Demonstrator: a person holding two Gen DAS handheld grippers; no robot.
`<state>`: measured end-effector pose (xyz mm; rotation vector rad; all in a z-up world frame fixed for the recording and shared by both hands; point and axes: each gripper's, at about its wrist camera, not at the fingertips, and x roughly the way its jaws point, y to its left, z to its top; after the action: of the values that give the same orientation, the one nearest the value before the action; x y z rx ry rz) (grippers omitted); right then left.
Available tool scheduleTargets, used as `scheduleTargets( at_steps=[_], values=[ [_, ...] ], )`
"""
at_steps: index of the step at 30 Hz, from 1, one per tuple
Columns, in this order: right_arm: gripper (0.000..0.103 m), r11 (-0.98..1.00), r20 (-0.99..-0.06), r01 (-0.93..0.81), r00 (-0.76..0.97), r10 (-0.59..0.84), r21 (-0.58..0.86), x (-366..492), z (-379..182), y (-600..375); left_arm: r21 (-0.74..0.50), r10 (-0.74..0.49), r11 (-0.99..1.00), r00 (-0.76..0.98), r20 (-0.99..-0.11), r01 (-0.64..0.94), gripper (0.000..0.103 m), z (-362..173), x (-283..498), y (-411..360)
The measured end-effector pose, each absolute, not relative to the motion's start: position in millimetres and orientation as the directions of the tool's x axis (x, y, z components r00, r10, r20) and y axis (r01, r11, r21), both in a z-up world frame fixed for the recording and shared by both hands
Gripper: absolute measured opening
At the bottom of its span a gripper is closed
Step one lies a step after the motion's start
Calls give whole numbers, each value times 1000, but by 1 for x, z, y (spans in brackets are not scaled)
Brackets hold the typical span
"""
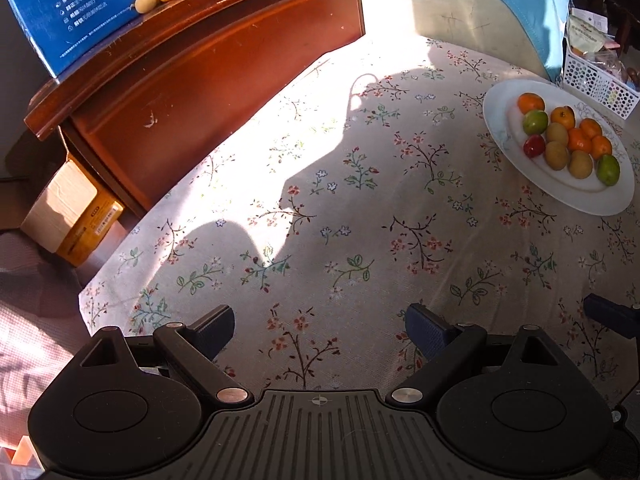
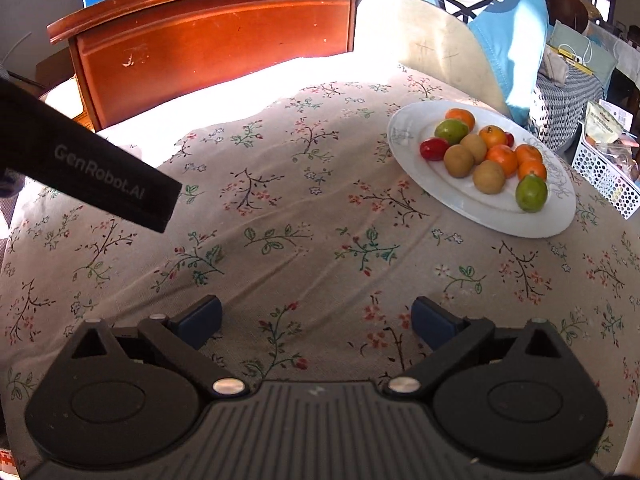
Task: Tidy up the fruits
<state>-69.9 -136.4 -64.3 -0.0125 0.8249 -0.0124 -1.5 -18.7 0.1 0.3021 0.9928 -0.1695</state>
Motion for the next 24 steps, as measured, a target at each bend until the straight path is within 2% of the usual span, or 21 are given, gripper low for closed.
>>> scheduleTargets(
  at_steps=[3,11,24],
  values=[
    [102,1000,-711,11,703,10,25,-64,-68,-137,165,-5,949,536,-844,269,94,1,-1,-14],
    [102,999,-638,-52,769,45,8,-47,-76,-137,152,-7,954,528,-849,257,94,-1,1,-11],
    [102,998,-631,-64,774,51,2,-44,-79,-137,147,7,960,503,-864,239,94,-9,7,-7]
  ],
)
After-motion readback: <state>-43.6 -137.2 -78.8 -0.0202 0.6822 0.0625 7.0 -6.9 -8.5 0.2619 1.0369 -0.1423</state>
